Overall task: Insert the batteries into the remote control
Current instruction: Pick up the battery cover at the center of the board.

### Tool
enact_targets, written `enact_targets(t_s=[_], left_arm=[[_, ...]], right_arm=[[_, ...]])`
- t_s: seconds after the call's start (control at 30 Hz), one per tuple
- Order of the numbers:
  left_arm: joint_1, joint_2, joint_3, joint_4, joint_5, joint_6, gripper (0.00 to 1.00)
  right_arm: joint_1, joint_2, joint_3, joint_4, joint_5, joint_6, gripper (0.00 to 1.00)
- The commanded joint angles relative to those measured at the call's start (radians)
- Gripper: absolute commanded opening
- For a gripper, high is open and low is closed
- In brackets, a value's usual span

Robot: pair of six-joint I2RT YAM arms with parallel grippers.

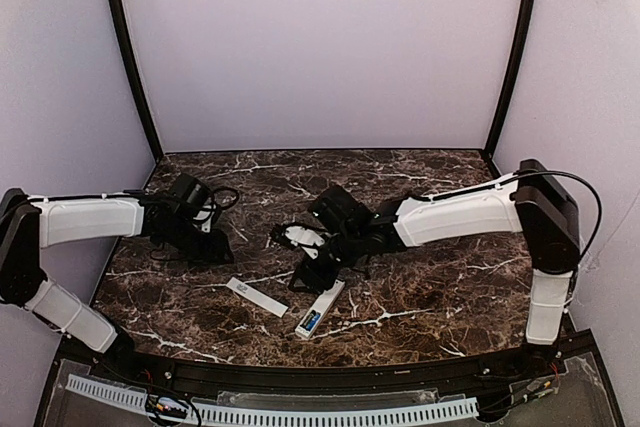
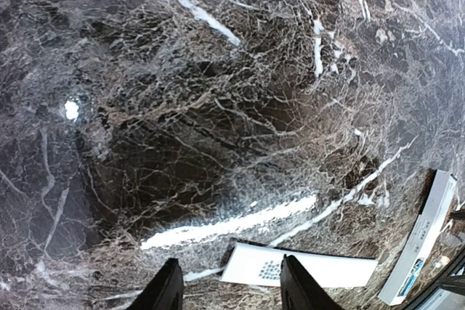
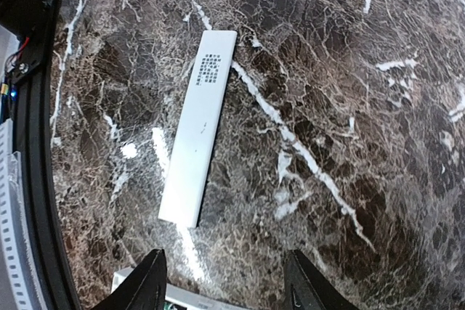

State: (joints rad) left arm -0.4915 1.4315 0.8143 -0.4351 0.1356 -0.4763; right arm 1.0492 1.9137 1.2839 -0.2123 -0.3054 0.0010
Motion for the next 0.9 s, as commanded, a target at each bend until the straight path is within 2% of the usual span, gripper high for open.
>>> enact_targets(t_s=[0.0, 0.13, 0.27, 0.6, 0.87], left_arm=[[0.05, -0.079, -0.013, -0.007, -0.004, -0.044, 0.48], [0.092, -0.099, 0.018, -0.048, -0.023, -0.041, 0.56], [0.103, -0.103, 0.027, -0.066, -0.033, -0.03, 0.6], [0.11, -0.161, 0.004, -0.056, -0.051, -0.031, 0.61], [0.111, -0.2, -0.018, -0.047, -0.049, -0.032, 0.61]], right_arm=[[0.044, 0.104, 0.179, -0.241, 0.12, -0.084, 0.54], [0.069, 0.179, 0.32, -0.386, 0.136, -0.077, 0.54], [0.102, 0.24, 0.456, -0.499, 0.172, -0.055, 0.56], [0.164, 0.429, 0.723, -0.694, 0.241, -0.021, 0.55], [0.17, 0.535, 0.87, -0.796, 0.265, -0.014, 0.49]])
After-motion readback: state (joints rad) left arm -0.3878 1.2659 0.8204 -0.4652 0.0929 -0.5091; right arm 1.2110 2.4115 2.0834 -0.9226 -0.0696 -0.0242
